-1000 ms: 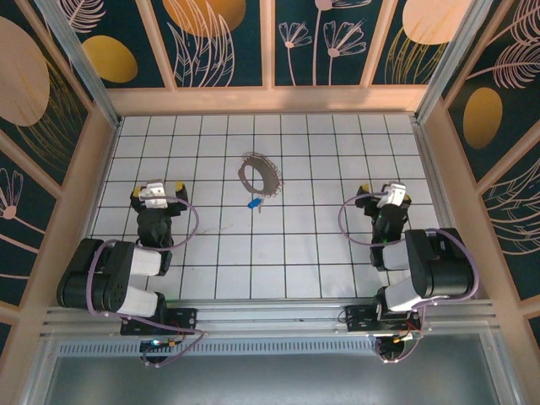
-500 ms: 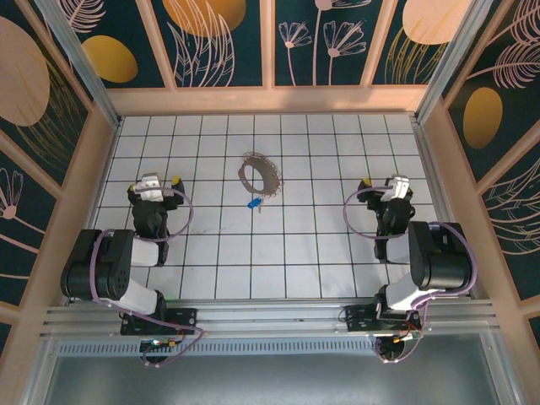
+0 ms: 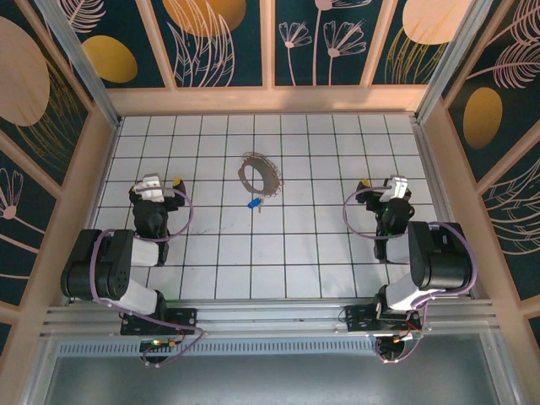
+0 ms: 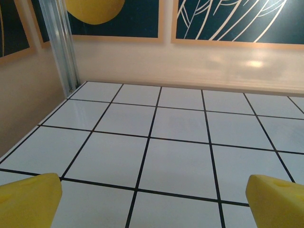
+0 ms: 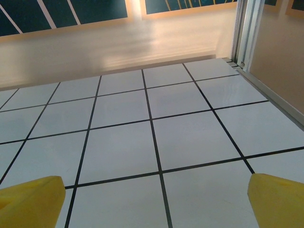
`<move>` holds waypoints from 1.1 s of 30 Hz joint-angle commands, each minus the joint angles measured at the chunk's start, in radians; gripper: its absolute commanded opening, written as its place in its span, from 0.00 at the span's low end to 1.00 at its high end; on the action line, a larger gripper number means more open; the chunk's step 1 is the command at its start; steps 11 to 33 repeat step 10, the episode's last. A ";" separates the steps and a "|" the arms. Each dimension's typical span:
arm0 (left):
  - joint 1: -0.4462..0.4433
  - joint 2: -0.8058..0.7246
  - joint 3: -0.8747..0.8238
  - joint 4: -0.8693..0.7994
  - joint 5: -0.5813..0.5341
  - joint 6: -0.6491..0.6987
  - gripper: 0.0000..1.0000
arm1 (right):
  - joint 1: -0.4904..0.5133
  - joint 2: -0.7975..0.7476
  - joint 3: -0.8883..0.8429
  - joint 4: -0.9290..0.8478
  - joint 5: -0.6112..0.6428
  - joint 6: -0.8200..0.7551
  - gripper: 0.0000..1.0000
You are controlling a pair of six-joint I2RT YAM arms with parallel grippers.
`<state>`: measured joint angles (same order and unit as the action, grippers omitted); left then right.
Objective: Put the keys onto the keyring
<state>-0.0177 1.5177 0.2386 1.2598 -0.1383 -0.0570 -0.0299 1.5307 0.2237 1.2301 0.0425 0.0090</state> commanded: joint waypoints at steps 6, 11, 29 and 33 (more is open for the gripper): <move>0.005 0.004 0.003 0.007 0.005 -0.014 0.99 | -0.007 0.009 0.017 0.005 -0.049 0.011 0.99; 0.005 0.001 -0.004 0.015 0.004 -0.015 0.99 | -0.005 0.009 0.013 0.011 -0.050 0.009 0.99; 0.005 0.001 -0.004 0.015 0.004 -0.015 0.99 | -0.005 0.009 0.013 0.011 -0.050 0.009 0.99; 0.005 0.001 -0.004 0.015 0.004 -0.015 0.99 | -0.005 0.009 0.013 0.011 -0.050 0.009 0.99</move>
